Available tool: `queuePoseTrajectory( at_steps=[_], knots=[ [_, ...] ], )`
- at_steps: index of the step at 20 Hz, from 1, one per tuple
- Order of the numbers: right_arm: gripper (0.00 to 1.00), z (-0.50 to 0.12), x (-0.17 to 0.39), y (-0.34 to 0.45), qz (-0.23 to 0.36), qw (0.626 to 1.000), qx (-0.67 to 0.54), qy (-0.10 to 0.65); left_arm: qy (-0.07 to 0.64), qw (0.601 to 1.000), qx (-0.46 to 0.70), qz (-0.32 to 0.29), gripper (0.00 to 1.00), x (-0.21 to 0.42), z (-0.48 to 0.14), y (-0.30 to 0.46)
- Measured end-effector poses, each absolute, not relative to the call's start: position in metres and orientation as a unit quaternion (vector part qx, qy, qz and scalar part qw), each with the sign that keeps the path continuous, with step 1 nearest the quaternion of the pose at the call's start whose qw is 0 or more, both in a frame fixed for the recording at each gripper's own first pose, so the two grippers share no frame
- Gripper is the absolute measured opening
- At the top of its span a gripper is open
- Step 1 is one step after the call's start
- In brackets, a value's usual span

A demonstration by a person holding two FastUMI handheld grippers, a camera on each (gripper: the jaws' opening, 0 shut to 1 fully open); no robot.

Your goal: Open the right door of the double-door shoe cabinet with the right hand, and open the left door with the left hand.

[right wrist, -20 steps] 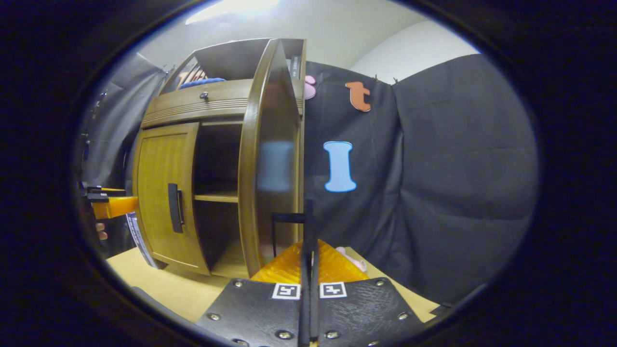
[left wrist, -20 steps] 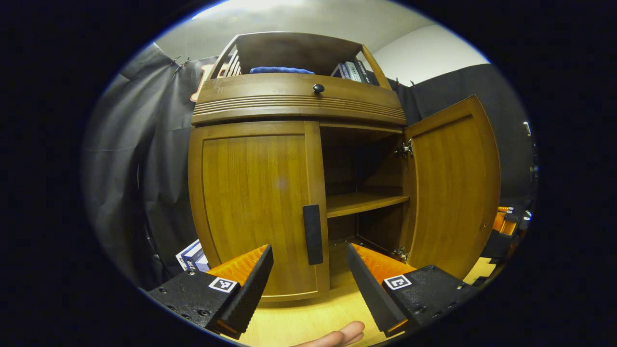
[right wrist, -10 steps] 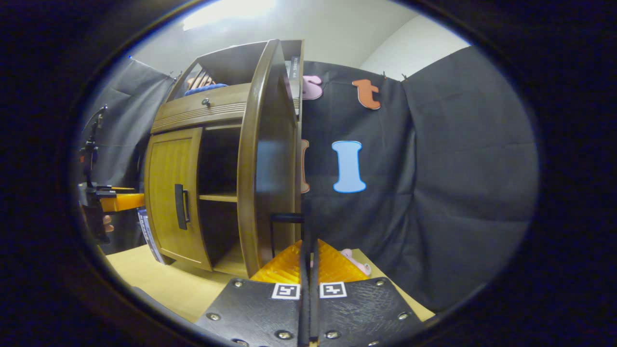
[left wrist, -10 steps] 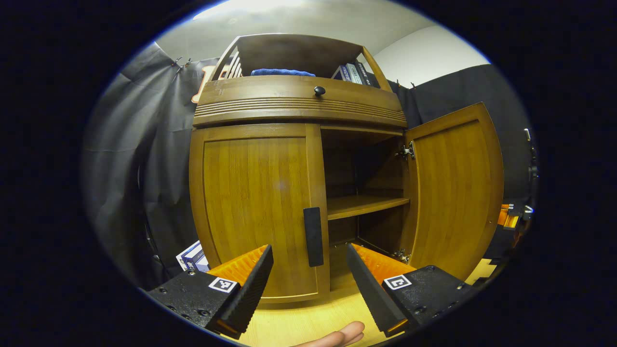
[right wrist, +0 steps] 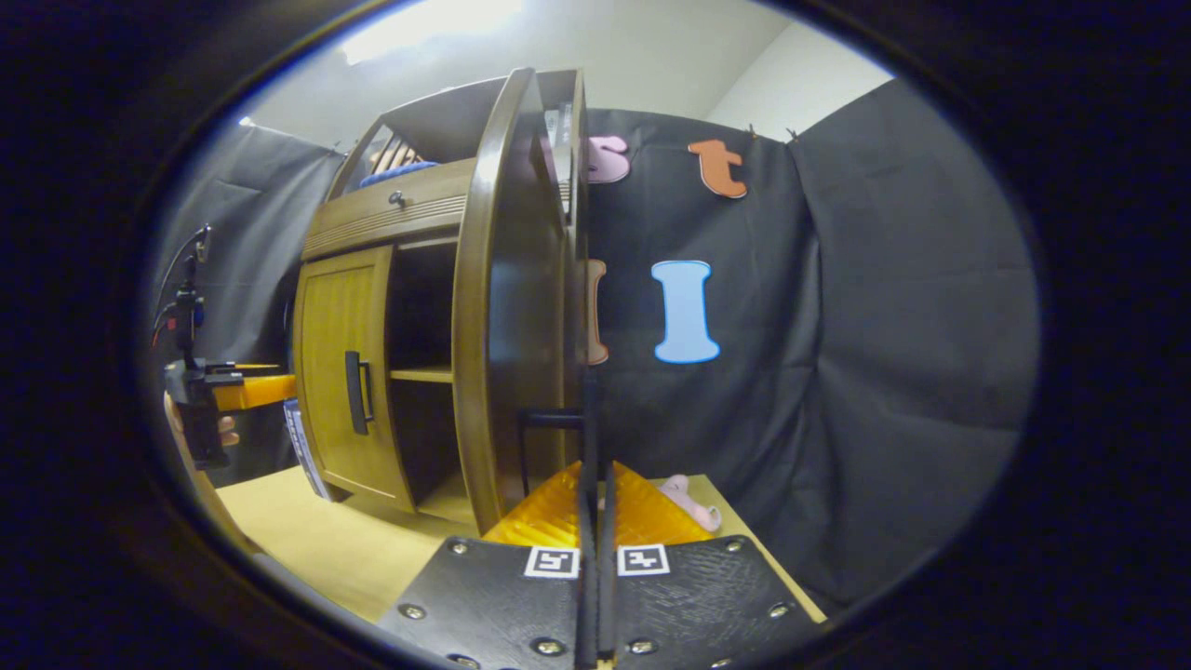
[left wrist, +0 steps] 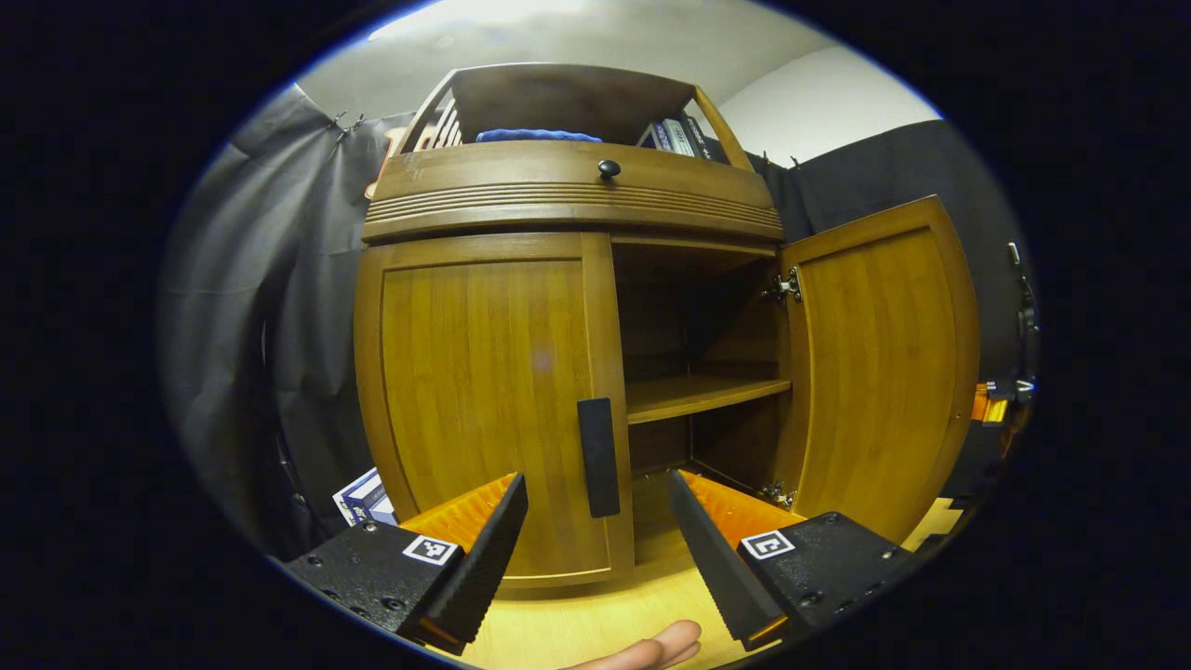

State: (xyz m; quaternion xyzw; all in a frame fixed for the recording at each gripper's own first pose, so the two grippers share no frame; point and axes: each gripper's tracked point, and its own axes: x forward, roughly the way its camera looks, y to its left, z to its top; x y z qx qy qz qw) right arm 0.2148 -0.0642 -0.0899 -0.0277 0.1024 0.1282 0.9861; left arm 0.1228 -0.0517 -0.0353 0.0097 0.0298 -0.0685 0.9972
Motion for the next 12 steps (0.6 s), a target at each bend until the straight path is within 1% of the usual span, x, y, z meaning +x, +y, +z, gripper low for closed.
queuePoseTrajectory(
  at_steps=[4,5,6,7,8,11,12],
  knots=[
    [0.01,-0.088,0.21,-0.069,0.123,0.986,-0.03,0.11,0.027,0.997,0.002,-0.074,0.97,0.137,-0.038,-0.053],
    [0.01,-0.086,0.207,-0.072,0.116,0.987,-0.031,0.11,0.028,0.996,0.0,-0.083,0.95,0.141,-0.039,-0.057],
    [0.01,-0.083,0.203,-0.076,0.107,0.988,-0.037,0.109,0.027,0.996,-0.004,-0.089,0.97,0.145,-0.041,-0.06],
    [0.01,-0.076,0.2,-0.081,0.095,0.989,-0.043,0.1,0.027,0.996,-0.007,-0.089,0.97,0.15,-0.043,-0.06],
    [0.01,-0.07,0.196,-0.082,0.09,0.991,-0.046,0.091,0.028,0.996,-0.01,-0.086,0.95,0.154,-0.045,-0.059],
    [0.01,-0.046,0.181,-0.098,0.041,0.995,-0.071,0.059,0.032,0.997,-0.018,-0.074,0.95,0.167,-0.053,-0.058],
    [0.02,-0.035,0.175,-0.095,0.036,0.996,-0.069,0.046,0.029,0.997,-0.021,-0.075,0.97,0.171,-0.055,-0.058]
  ],
)
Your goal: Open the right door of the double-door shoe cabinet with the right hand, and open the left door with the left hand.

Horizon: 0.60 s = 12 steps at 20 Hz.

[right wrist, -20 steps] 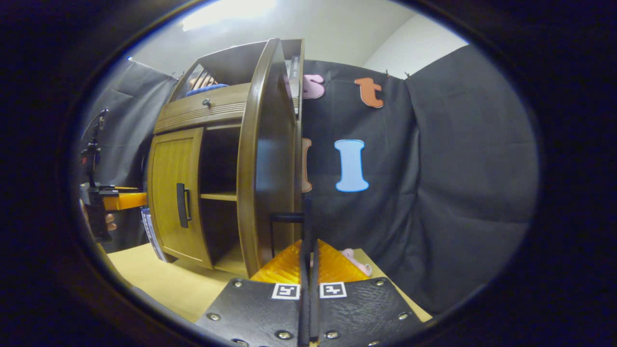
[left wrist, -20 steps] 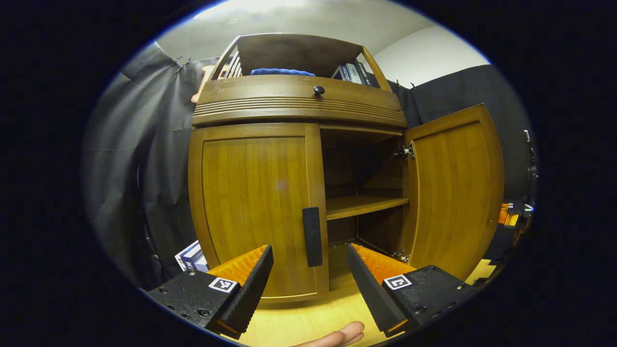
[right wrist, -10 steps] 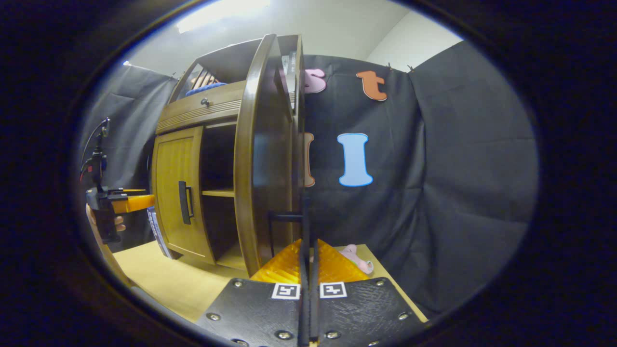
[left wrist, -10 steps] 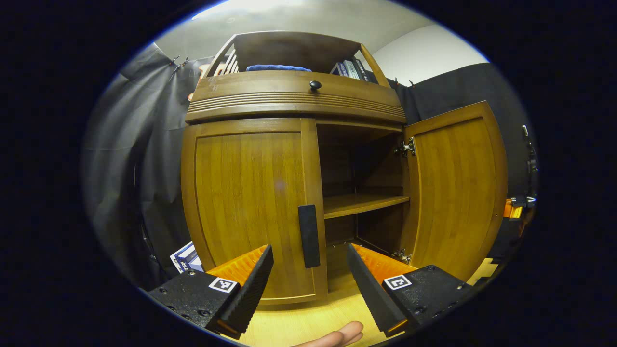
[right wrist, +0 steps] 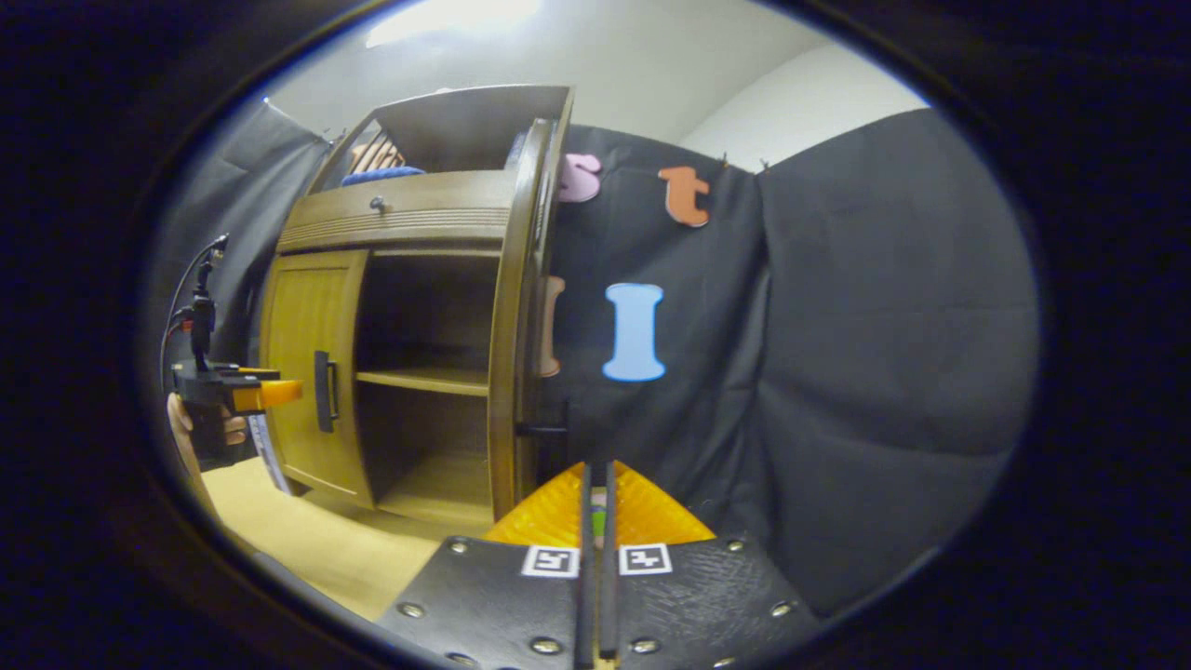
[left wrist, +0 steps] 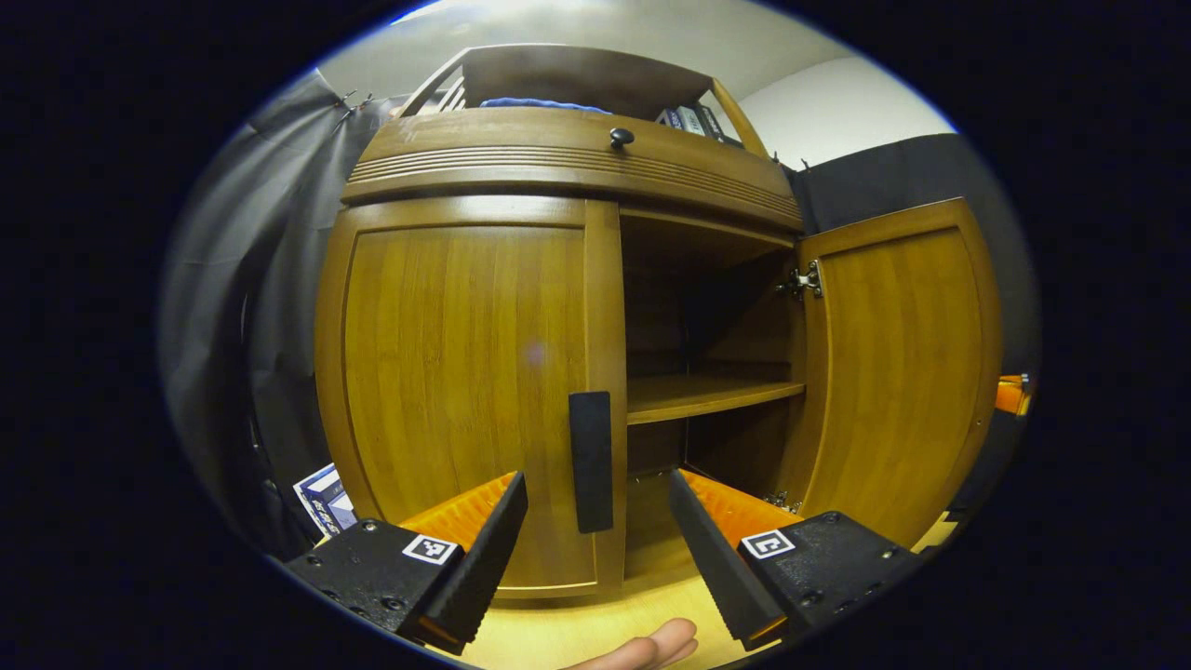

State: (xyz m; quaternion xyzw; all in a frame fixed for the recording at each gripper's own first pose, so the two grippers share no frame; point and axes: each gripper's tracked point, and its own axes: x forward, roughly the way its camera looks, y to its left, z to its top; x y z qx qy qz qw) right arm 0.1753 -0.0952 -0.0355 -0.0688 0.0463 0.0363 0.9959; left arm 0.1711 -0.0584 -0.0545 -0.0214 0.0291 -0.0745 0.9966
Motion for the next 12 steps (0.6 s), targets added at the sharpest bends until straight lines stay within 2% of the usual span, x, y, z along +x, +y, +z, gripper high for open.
queuePoseTrajectory(
  at_steps=[1,3,6,7,9,10,11,12],
  knots=[
    [0.15,-0.027,0.17,-0.09,0.032,0.997,-0.066,0.034,0.032,0.996,-0.023,-0.08,0.92,0.173,-0.057,-0.061],
    [0.43,-0.012,0.157,-0.087,0.021,0.998,-0.066,0.01,0.027,0.996,-0.024,-0.085,0.95,0.176,-0.056,-0.063],
    [0.94,0.003,0.131,-0.072,0.009,0.999,-0.051,-0.016,0.02,0.996,-0.026,-0.085,0.97,0.179,-0.054,-0.063],
    [0.94,0.001,0.122,-0.06,0.017,0.999,-0.04,-0.017,0.015,0.996,-0.028,-0.085,0.95,0.18,-0.053,-0.063],
    [0.95,-0.001,0.108,-0.038,0.031,0.999,-0.006,-0.022,-0.003,0.995,-0.029,-0.1,0.97,0.184,-0.047,-0.069],
    [0.99,-0.002,0.102,-0.028,0.036,0.999,0.009,-0.023,-0.01,0.994,-0.028,-0.104,0.94,0.187,-0.046,-0.069],
    [0.99,-0.005,0.096,-0.022,0.038,0.999,0.018,-0.021,-0.01,0.995,-0.03,-0.095,0.91,0.192,-0.049,-0.065],
    [0.94,-0.007,0.089,-0.015,0.043,0.999,0.021,-0.023,-0.004,0.996,-0.031,-0.084,0.89,0.196,-0.055,-0.06]
  ],
)
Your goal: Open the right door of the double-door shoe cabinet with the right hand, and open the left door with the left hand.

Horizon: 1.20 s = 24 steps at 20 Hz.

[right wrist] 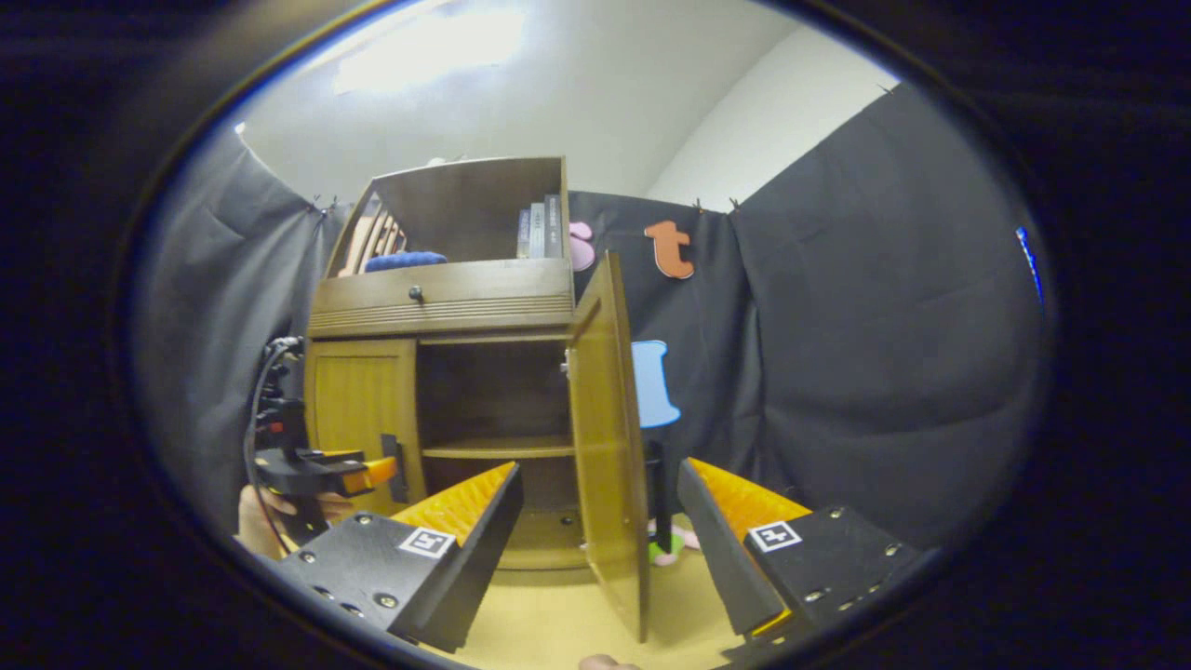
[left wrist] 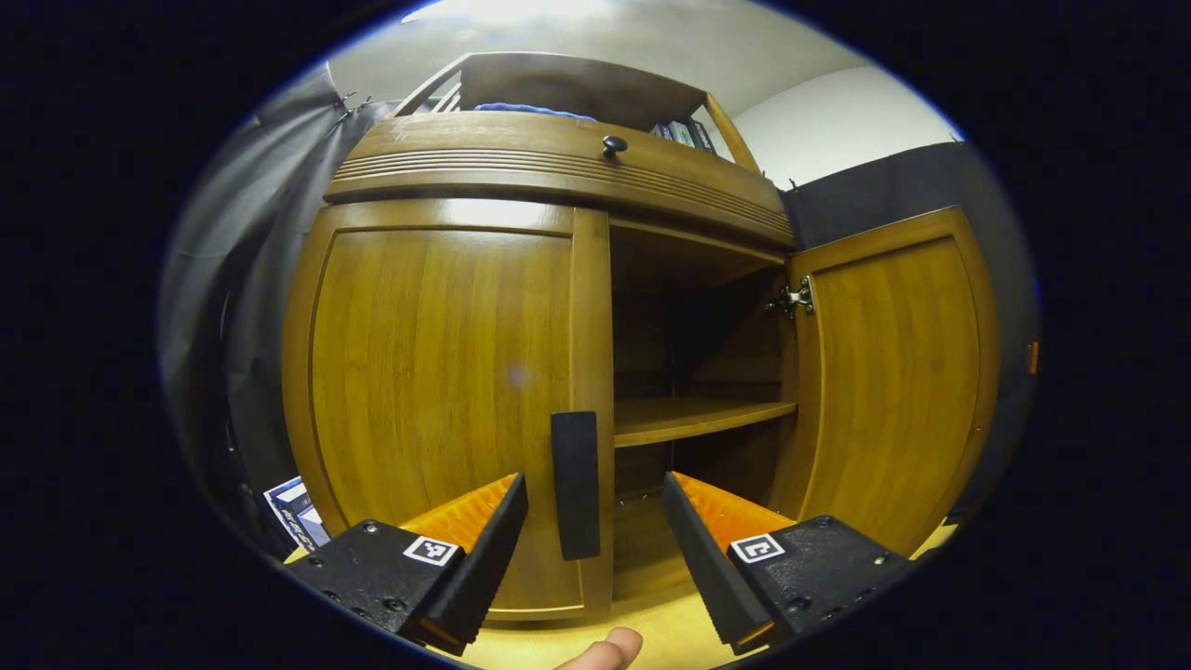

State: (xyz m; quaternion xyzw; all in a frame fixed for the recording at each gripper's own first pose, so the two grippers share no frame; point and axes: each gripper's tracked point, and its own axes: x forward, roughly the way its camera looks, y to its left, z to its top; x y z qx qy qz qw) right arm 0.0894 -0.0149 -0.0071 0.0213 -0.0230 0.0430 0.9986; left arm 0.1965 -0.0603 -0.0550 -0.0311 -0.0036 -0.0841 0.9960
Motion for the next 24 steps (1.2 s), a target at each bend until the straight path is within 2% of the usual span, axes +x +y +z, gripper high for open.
queuePoseTrajectory(
  at_steps=[1,5,6,7,9,10,12,14,18,21,24],
  knots=[
    [0.98,-0.009,0.085,-0.011,0.041,0.999,0.024,-0.025,0.001,0.996,-0.035,-0.077,0.9,0.202,-0.059,-0.058],
    [1.0,-0.021,0.069,0.019,0.06,0.997,0.044,-0.034,-0.002,0.996,-0.023,-0.08,0.82,0.225,-0.066,-0.064],
    [0.94,-0.028,0.064,0.026,0.07,0.996,0.051,-0.029,0.002,0.996,-0.024,-0.081,0.8,0.231,-0.069,-0.066],
    [0.98,-0.035,0.06,0.032,0.078,0.995,0.057,-0.023,0.001,0.995,-0.03,-0.09,0.79,0.236,-0.071,-0.072],
    [0.94,-0.043,0.051,0.043,0.091,0.994,0.061,-0.015,0.006,0.998,-0.018,-0.065,0.64,0.248,-0.079,-0.067],
    [0.99,-0.044,0.051,0.043,0.091,0.994,0.059,-0.014,0.009,0.998,-0.018,-0.059,0.55,0.249,-0.08,-0.062],
    [0.99,-0.045,0.053,0.043,0.086,0.995,0.051,-0.012,0.008,0.998,-0.035,-0.061,0.37,0.249,-0.079,-0.061],
    [1.0,-0.049,0.053,0.038,0.072,0.996,0.047,-0.005,0.009,0.997,-0.034,-0.068,0.31,0.248,-0.077,-0.06],
    [0.99,-0.053,0.049,0.028,0.062,0.997,0.041,0.008,0.018,0.996,-0.024,-0.086,0.31,0.243,-0.078,-0.063],
    [0.99,-0.047,0.042,0.003,0.032,0.999,0.024,0.001,0.011,0.995,-0.021,-0.096,0.3,0.24,-0.073,-0.064],
    [0.99,-0.043,0.033,0.006,0.034,0.999,0.041,0.001,0.01,0.995,-0.027,-0.099,0.3,0.239,-0.071,-0.064]
  ],
)
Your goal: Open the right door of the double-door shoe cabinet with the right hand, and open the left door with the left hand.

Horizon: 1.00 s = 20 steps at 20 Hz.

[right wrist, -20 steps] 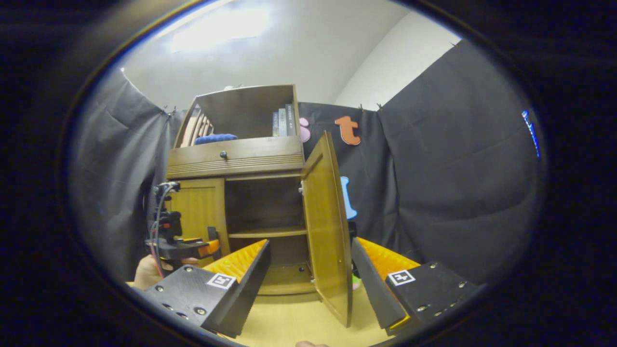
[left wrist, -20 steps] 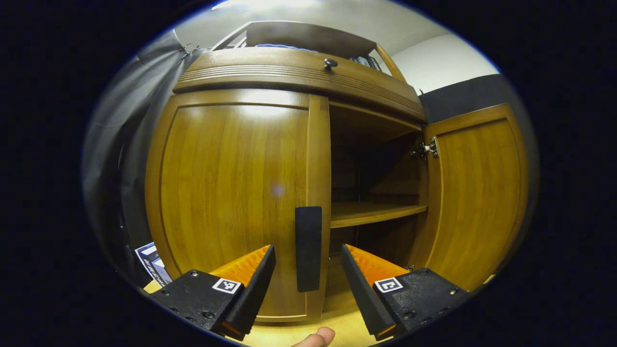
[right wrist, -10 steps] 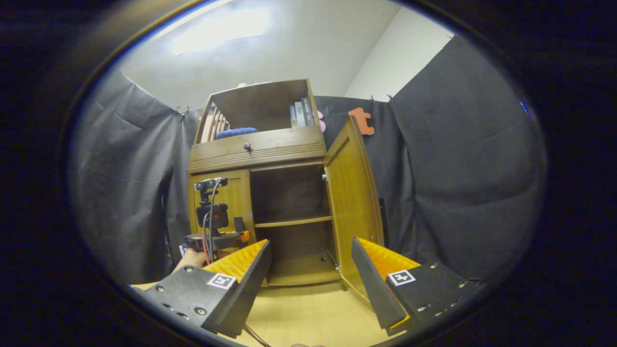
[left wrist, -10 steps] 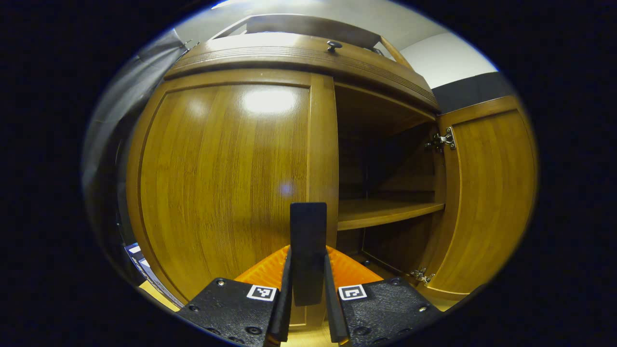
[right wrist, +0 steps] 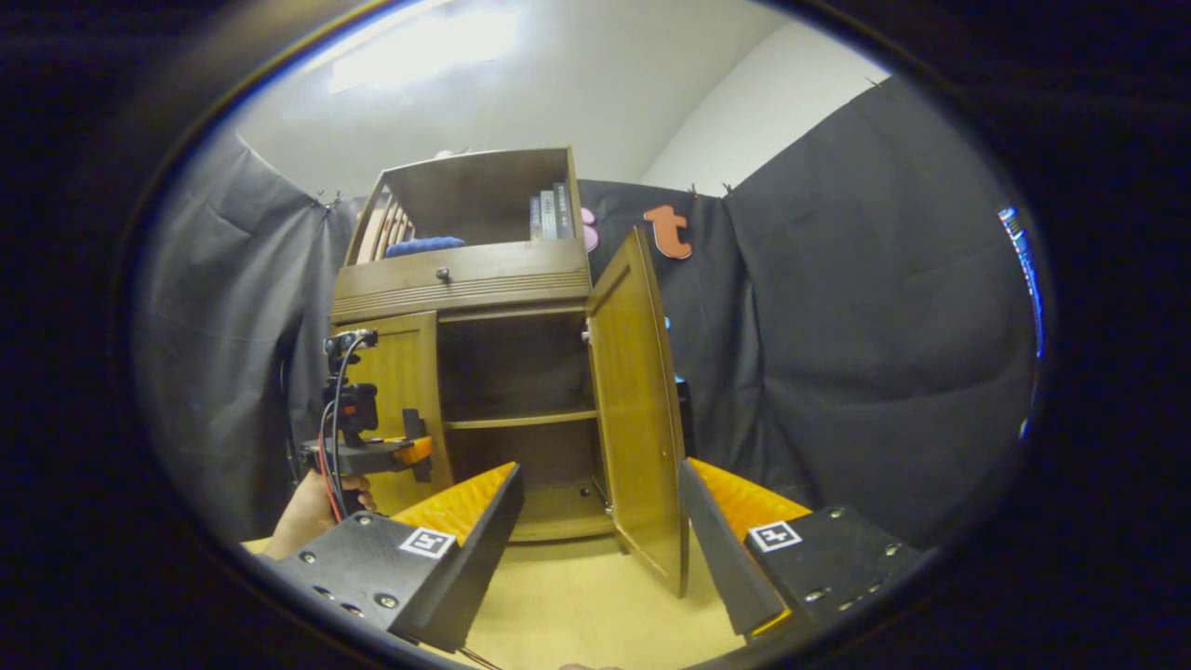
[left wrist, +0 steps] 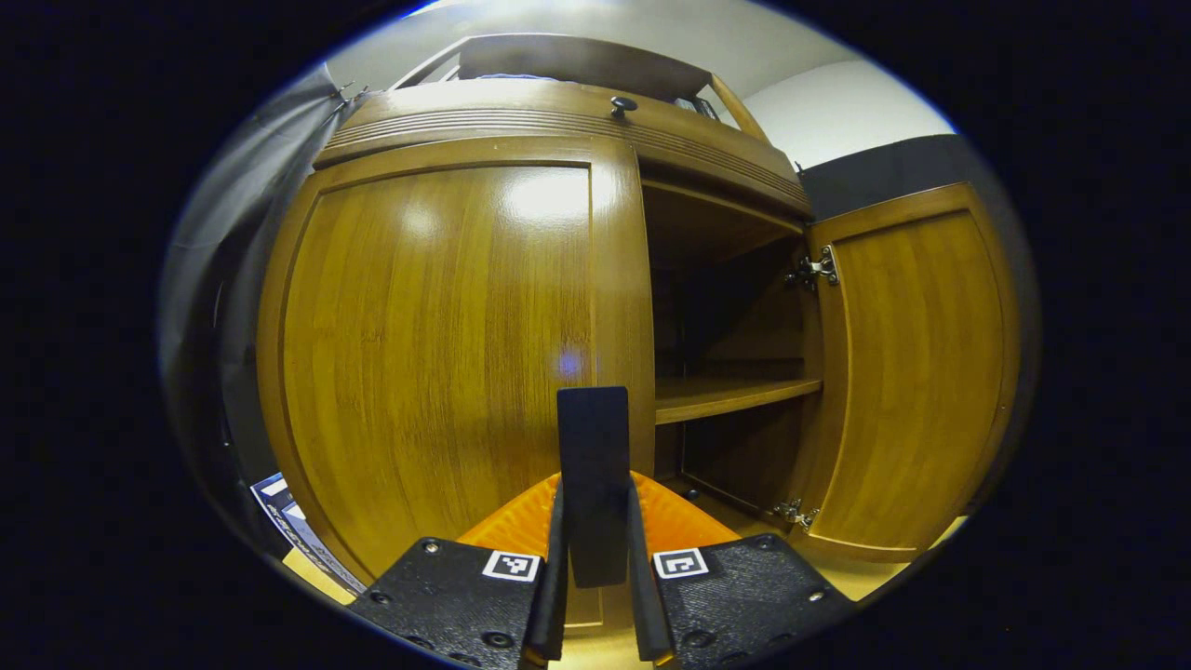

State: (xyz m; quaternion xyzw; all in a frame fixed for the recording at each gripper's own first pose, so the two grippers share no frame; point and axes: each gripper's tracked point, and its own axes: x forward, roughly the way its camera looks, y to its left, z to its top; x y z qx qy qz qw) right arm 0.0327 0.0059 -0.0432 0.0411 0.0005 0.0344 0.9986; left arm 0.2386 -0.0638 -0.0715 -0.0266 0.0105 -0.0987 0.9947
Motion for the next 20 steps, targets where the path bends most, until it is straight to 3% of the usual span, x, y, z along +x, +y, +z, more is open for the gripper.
queuePoseTrajectory(
  at_steps=[3,5,6,9,10,11,12,14,15,20],
  knots=[
    [0.94,-0.039,0.031,0.002,0.027,0.999,0.045,-0.005,0.008,0.995,-0.032,-0.099,0.3,0.238,-0.068,-0.063],
    [0.94,-0.042,0.032,-0.004,0.014,0.999,0.042,-0.001,0.015,0.993,-0.028,-0.11,0.3,0.236,-0.067,-0.063],
    [0.99,-0.042,0.03,-0.004,0.011,0.999,0.044,0.0,0.02,0.993,-0.031,-0.116,0.31,0.236,-0.067,-0.064],
    [0.99,-0.038,0.028,-0.002,0.014,0.998,0.057,-0.005,0.031,0.99,-0.038,-0.129,0.3,0.23,-0.061,-0.063],
    [0.94,-0.037,0.028,-0.003,0.013,0.998,0.06,-0.006,0.032,0.99,-0.036,-0.131,0.31,0.23,-0.06,-0.063],
    [0.98,-0.037,0.028,-0.003,0.012,0.998,0.061,-0.007,0.032,0.99,-0.034,-0.132,0.3,0.228,-0.058,-0.062],
    [0.94,-0.038,0.027,-0.004,0.008,0.998,0.061,-0.007,0.03,0.99,-0.036,-0.133,0.31,0.228,-0.057,-0.062],
    [0.98,-0.038,0.027,-0.004,0.004,0.998,0.061,-0.007,0.032,0.989,-0.038,-0.136,0.3,0.225,-0.055,-0.061],
    [0.94,-0.038,0.027,-0.005,0.003,0.998,0.061,-0.007,0.032,0.989,-0.04,-0.138,0.3,0.223,-0.053,-0.061],
    [0.98,-0.041,0.024,-0.004,0.005,0.998,0.056,-0.005,0.034,0.987,-0.043,-0.15,0.3,0.205,-0.047,-0.052]
  ],
)
